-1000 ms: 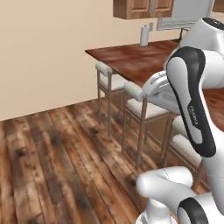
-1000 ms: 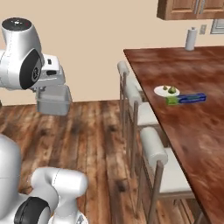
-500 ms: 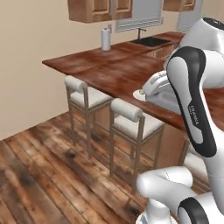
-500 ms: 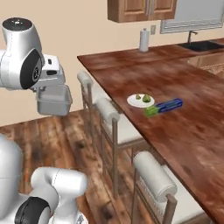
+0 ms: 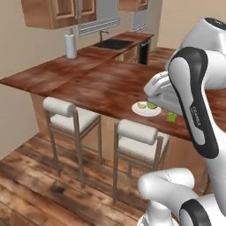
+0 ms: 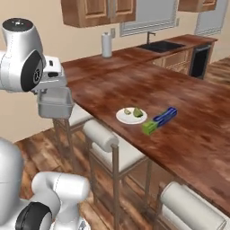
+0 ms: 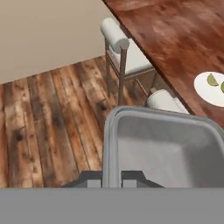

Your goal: Retrieve the tupperware and aluminum foil from the cabinet and place them on the dining counter near the plate with lemon wedges to prepare for storing leftovers.

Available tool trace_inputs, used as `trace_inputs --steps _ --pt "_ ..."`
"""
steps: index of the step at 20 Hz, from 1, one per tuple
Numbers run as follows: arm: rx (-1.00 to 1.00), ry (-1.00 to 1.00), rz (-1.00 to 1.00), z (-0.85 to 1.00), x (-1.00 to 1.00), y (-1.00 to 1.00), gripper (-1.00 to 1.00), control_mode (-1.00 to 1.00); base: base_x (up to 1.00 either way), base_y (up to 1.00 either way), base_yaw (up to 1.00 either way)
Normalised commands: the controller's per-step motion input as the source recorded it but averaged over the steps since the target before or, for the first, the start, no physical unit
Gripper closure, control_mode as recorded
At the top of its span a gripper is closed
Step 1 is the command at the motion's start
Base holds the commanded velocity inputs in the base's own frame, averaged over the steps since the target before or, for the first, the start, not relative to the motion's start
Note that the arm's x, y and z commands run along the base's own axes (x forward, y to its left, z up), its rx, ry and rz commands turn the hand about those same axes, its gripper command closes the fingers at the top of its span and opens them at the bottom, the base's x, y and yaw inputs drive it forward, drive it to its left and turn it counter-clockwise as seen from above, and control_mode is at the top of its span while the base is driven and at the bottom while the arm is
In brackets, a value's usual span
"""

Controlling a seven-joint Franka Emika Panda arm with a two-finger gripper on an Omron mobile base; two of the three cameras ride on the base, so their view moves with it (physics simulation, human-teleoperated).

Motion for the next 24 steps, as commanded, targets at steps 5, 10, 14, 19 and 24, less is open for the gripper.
trace_inputs --steps 5,10,14,19,24 --pt "0.0 0.0 0.0 0.0 0.0 0.0 1.0 1.0 1.0 0.59 -0.51" --pt "0.0 0.0 0.0 0.0 0.0 0.0 1.0 1.0 1.0 0.49 -0.52" --pt "0.0 0.0 0.0 0.0 0.0 0.0 1.0 1.0 0.99 0.39 -0.53" --pt "0.0 0.0 0.0 0.0 0.0 0.0 1.0 1.0 0.9 0.14 -0.55" --pt "0.0 -0.13 -0.24 -0.12 0.32 0.18 1.0 -1.0 0.3 0.05 -0.21"
